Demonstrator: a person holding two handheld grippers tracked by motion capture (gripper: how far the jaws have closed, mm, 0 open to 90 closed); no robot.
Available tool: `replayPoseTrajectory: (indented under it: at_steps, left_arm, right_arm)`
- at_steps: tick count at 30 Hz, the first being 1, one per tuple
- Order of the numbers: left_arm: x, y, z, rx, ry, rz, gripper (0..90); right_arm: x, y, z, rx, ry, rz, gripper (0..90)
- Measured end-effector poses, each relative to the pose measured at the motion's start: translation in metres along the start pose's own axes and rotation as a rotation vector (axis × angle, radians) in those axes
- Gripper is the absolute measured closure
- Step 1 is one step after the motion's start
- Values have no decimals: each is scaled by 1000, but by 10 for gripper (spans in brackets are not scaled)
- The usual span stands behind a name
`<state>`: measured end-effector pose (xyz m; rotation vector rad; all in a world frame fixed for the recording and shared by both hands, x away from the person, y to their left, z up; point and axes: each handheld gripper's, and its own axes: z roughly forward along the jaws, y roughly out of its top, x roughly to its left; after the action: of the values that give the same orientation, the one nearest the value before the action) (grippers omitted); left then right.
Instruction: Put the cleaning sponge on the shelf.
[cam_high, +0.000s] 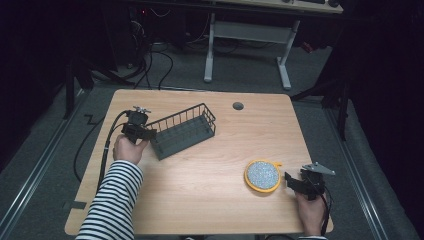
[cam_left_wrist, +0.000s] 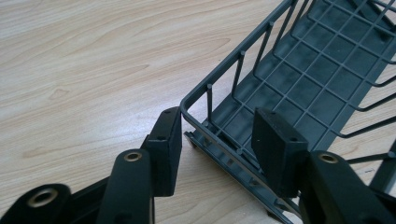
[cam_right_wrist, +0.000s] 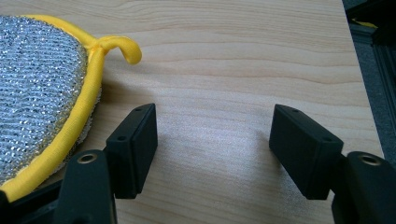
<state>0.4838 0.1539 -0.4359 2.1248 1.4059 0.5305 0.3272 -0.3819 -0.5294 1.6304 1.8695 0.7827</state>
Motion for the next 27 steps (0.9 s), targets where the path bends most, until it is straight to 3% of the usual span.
replayPoseTrajectory:
  at_steps: [7,15,27]
  left_arm:
    - [-5,-1,-2,-9,-6,1,554]
    - [-19,-3,-4,-25,-22,44,552]
    - [-30,-13,-8,-58,-38,40,550]
  right_arm:
    - [0,0,0,1,-2,2,325]
    - [0,0,0,1,-2,2,326]
    - [0,0,0,1,-2,3,325]
